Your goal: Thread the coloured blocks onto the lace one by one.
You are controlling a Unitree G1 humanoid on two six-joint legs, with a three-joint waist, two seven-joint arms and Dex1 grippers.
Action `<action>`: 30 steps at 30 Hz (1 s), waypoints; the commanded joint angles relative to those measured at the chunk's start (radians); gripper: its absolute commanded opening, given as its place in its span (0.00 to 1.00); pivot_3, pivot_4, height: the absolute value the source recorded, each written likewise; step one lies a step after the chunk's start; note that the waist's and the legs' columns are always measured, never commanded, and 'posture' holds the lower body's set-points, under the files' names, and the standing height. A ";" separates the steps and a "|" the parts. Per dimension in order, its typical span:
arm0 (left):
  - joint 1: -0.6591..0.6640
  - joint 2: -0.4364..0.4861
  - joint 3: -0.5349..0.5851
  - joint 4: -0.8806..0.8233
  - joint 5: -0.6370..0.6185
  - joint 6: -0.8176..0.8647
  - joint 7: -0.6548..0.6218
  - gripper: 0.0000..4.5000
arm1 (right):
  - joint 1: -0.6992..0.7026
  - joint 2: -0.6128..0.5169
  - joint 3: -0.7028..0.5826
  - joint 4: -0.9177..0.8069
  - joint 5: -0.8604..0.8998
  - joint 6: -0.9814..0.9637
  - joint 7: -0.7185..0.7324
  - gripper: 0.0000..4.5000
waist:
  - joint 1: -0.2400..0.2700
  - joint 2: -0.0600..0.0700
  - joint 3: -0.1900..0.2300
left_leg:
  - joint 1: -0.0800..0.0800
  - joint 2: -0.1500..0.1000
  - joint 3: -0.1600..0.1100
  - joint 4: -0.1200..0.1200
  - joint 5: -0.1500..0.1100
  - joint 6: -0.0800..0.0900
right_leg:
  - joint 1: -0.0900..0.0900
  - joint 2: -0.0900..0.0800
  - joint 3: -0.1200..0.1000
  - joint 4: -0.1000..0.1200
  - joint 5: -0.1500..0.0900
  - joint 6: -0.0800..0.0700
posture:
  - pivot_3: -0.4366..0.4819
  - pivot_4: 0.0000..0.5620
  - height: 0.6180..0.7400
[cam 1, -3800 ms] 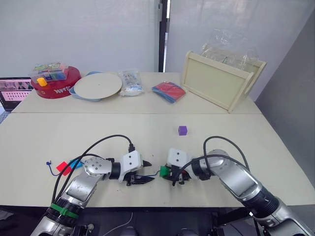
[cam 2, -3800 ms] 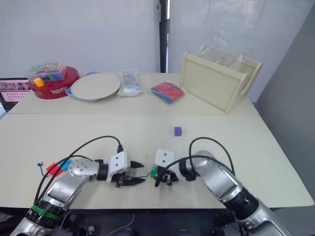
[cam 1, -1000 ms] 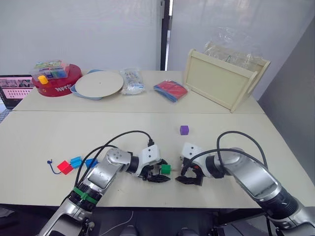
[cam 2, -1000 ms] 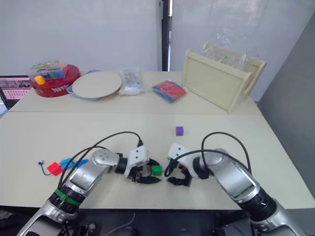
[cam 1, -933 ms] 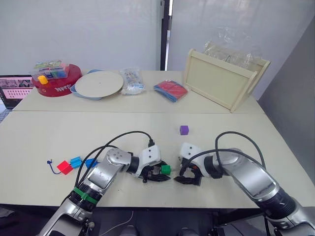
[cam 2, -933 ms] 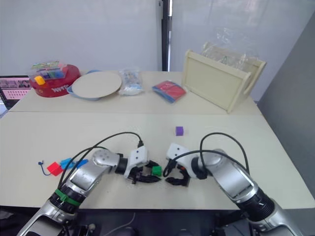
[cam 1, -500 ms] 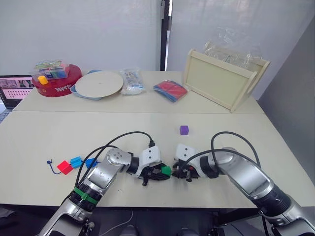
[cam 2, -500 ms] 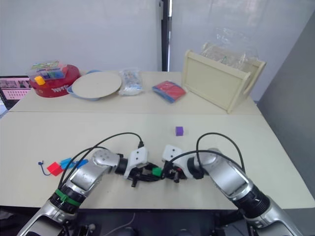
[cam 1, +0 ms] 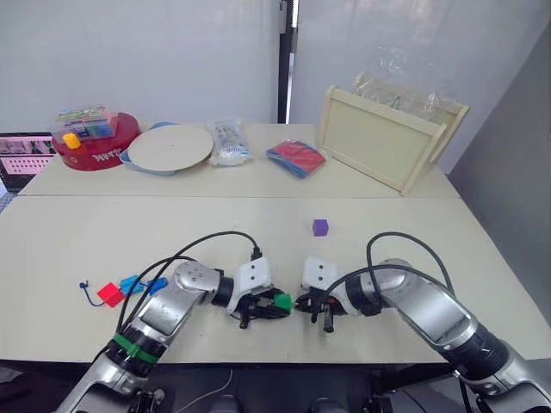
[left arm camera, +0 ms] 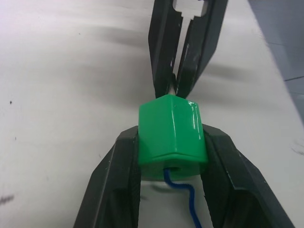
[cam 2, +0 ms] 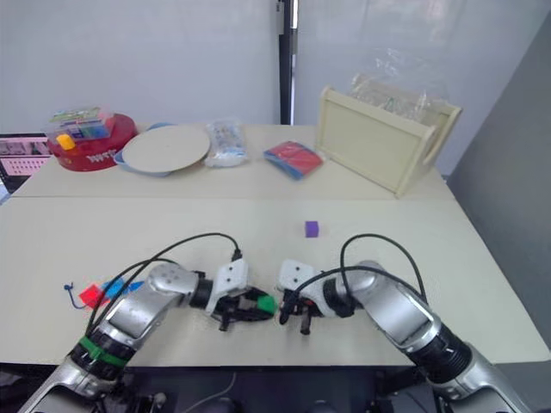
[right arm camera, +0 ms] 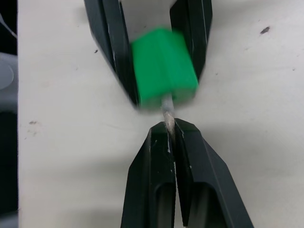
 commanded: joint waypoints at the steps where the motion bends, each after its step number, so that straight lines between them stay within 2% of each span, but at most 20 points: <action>1: 0.099 0.156 0.131 -0.020 -0.014 0.006 -0.025 0.26 | 0.009 -0.047 -0.056 -0.015 -0.003 -0.012 0.004 0.00 | -0.012 0.000 0.000 | 0.000 0.001 0.000 0.000 0.000 0.000 | 0.000 0.000 0.000 0.000 0.000 0.000 | 0.48 0.27 1.00; 7: 0.222 0.334 0.262 0.099 0.026 -0.090 0.003 0.26 | 0.018 -0.052 -0.052 -0.022 0.004 -0.025 0.012 0.00 | -0.022 0.000 0.000 | 0.004 0.002 0.001 -0.004 0.000 0.000 | 0.000 0.002 0.001 0.001 0.000 0.000 | 0.48 0.27 1.00; 15: 0.258 0.400 0.359 0.168 0.021 -0.157 0.044 0.26 | 0.005 -0.040 -0.041 -0.009 0.001 -0.036 0.023 0.00 | -0.021 0.001 0.001 | 0.004 0.002 0.001 -0.005 0.000 0.000 | 0.000 0.001 0.001 0.001 0.000 0.000 | 0.48 0.27 1.00; 17: 0.251 0.395 0.380 0.148 0.007 -0.148 0.050 0.50 | -0.003 -0.031 -0.032 0.000 -0.005 -0.039 0.027 0.00 | -0.021 0.001 0.001 | 0.003 0.002 0.001 -0.005 0.000 0.000 | -0.002 0.001 0.001 0.002 0.000 0.000 | 0.48 0.27 1.00; 24: 0.160 0.316 0.353 -0.066 -0.099 0.015 0.052 0.99 | -0.024 -0.008 -0.013 0.015 -0.013 -0.042 0.034 0.00 | -0.008 0.001 0.001 | -0.003 0.002 0.001 -0.004 0.000 0.000 | -0.007 0.001 0.001 0.002 0.000 0.000 | 0.48 0.27 1.00; 30: 0.063 0.121 0.188 -0.224 -0.169 0.118 0.064 0.99 | -0.045 0.021 0.012 0.032 -0.022 -0.043 0.030 0.00 | -0.002 0.001 0.001 | -0.007 0.000 0.001 0.000 0.000 0.000 | -0.007 0.000 0.000 0.002 0.000 0.000 | 0.48 0.27 1.00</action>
